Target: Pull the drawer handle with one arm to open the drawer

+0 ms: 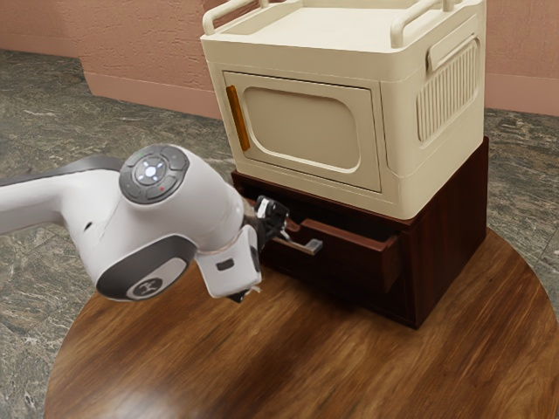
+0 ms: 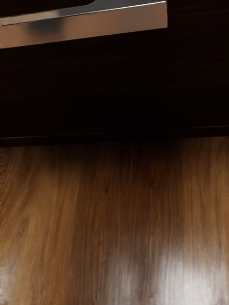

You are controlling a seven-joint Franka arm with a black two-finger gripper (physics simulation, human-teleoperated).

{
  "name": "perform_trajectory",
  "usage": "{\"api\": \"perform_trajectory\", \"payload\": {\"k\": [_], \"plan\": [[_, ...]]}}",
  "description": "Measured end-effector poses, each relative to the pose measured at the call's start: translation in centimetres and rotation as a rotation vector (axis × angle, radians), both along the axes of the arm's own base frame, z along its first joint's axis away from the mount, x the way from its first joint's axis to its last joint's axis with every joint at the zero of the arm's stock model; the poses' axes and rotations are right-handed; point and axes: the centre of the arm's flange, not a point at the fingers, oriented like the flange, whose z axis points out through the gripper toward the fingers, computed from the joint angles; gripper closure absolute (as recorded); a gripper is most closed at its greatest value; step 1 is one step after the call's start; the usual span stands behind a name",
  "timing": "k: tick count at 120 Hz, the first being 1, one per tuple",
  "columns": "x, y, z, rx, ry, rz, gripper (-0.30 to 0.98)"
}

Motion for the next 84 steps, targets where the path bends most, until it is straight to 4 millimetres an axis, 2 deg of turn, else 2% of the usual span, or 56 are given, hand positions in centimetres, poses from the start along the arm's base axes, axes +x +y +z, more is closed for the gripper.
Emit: {"api": "perform_trajectory", "payload": {"k": [48, 84], "plan": [[-3.8, 0.5, -0.5, -0.028, 0.028, -0.010, 0.00], [-5.6, 1.0, -0.4, -0.029, 0.059, 0.000, -0.01]]}}
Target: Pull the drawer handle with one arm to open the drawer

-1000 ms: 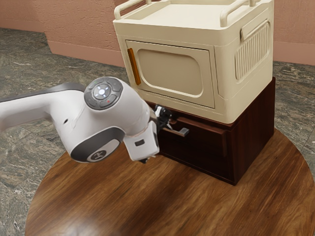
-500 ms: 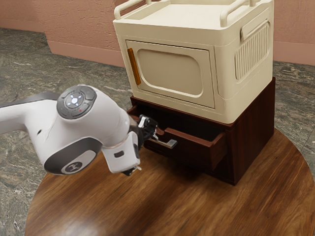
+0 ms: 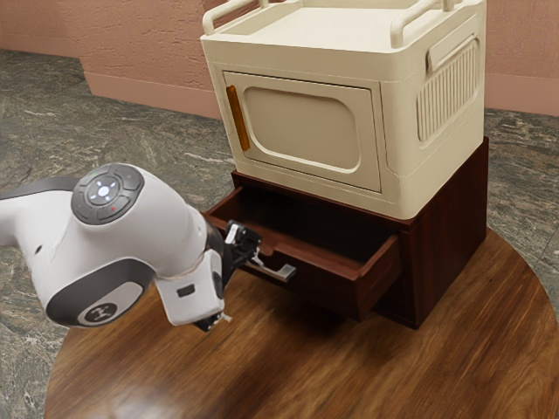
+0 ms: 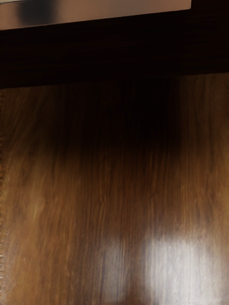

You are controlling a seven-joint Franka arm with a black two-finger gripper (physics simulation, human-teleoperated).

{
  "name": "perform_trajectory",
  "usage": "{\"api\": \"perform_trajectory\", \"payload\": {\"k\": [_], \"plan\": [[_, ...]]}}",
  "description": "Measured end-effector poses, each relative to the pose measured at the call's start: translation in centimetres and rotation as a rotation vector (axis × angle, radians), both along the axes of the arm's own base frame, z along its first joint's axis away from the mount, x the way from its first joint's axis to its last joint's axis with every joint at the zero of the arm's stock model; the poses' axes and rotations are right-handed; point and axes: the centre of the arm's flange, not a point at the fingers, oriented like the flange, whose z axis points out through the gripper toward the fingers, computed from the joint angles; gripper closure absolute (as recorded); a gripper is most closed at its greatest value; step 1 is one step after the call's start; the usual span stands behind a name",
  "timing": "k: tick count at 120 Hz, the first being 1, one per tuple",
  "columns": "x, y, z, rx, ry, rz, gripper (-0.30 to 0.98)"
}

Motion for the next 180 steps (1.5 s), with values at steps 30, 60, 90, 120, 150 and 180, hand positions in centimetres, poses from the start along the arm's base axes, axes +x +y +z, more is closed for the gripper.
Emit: {"api": "perform_trajectory", "payload": {"k": [30, 60, 90, 120, 150, 180], "plan": [[-1.2, 0.4, 0.1, 0.006, 0.037, 0.015, 0.00], [-3.2, 0.4, -0.1, -0.004, 0.060, 0.012, 0.00], [-4.7, 0.7, -0.3, -0.009, 0.077, 0.014, -0.01], [-4.9, 0.3, 0.0, -0.004, 0.092, 0.017, 0.01], [-5.2, -1.0, 1.4, 0.018, 0.107, 0.002, 0.04], [-5.6, -3.8, 7.6, 0.025, 0.036, -0.027, 0.03]]}}
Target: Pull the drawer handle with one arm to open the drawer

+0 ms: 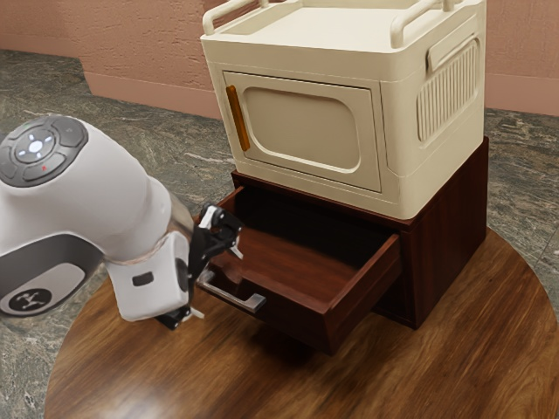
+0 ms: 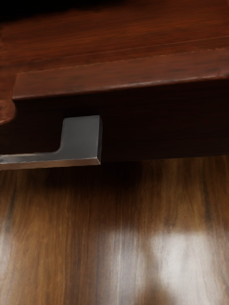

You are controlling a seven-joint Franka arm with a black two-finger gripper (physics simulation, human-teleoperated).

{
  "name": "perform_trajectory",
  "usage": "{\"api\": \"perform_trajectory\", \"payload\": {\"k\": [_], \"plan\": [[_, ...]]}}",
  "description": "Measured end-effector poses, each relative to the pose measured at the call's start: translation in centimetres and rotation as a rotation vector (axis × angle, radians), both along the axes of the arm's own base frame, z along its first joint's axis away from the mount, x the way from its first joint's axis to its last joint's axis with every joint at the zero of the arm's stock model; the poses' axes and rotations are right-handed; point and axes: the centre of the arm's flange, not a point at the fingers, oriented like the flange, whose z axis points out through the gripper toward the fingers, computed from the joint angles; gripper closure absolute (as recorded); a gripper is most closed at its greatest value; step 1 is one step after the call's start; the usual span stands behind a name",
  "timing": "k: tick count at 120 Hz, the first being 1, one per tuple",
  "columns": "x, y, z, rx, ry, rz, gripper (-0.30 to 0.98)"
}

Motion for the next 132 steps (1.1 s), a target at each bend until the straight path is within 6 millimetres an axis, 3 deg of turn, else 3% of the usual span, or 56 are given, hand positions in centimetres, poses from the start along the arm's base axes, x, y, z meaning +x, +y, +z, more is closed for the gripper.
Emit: {"api": "perform_trajectory", "payload": {"k": [10, 22, 50, 77, 93, 100, 112, 132], "plan": [[-0.5, -1.2, 3.6, -0.017, -0.038, -0.005, 0.02], [-1.0, -1.7, 6.5, -0.047, -0.050, 0.009, 0.01], [-1.4, -1.1, 10.0, -0.102, -0.038, 0.089, 0.00], [-0.9, -0.5, 11.8, -0.131, -0.024, 0.217, 0.00], [-0.4, 0.8, 11.8, -0.157, -0.014, 0.345, 0.00], [1.2, 2.1, 11.7, -0.171, -0.003, 0.435, 0.00], [4.4, 2.7, 11.0, -0.186, 0.016, 0.568, 0.00], [7.9, 4.9, 10.5, -0.290, 0.029, 0.791, 0.00]]}}
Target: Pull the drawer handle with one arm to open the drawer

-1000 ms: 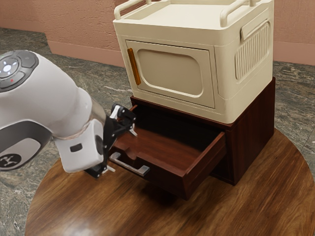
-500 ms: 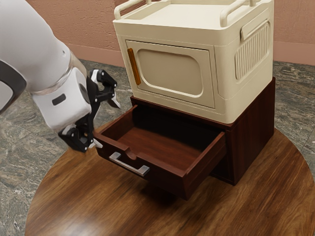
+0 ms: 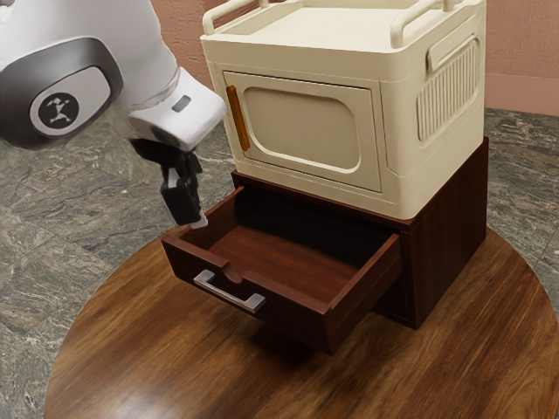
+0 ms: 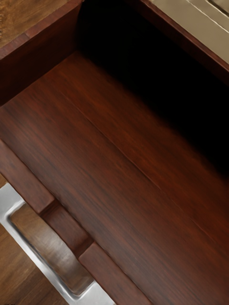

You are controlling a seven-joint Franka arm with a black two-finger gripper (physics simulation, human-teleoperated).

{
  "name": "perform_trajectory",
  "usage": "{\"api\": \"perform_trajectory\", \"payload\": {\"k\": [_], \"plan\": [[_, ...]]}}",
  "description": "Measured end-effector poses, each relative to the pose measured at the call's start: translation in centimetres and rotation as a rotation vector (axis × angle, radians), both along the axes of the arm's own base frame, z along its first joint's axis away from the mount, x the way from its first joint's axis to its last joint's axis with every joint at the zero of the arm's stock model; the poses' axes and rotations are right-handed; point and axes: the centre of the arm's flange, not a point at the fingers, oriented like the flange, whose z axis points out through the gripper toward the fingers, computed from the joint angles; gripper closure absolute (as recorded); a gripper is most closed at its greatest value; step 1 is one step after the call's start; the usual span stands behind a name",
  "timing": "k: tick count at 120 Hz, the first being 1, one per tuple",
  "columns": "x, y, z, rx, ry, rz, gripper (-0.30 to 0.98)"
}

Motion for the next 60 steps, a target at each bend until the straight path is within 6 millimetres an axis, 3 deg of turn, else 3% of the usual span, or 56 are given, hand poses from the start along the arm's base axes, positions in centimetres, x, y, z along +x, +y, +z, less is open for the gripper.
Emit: {"api": "perform_trajectory", "payload": {"k": [17, 26, 60], "plan": [[2.4, -0.2, -0.4, -0.056, -0.005, 0.141, 0.00], [3.5, 0.7, -0.9, -0.089, -0.001, 0.223, 0.00], [3.9, 3.9, -0.8, -0.155, -0.019, 0.438, 0.00]]}}
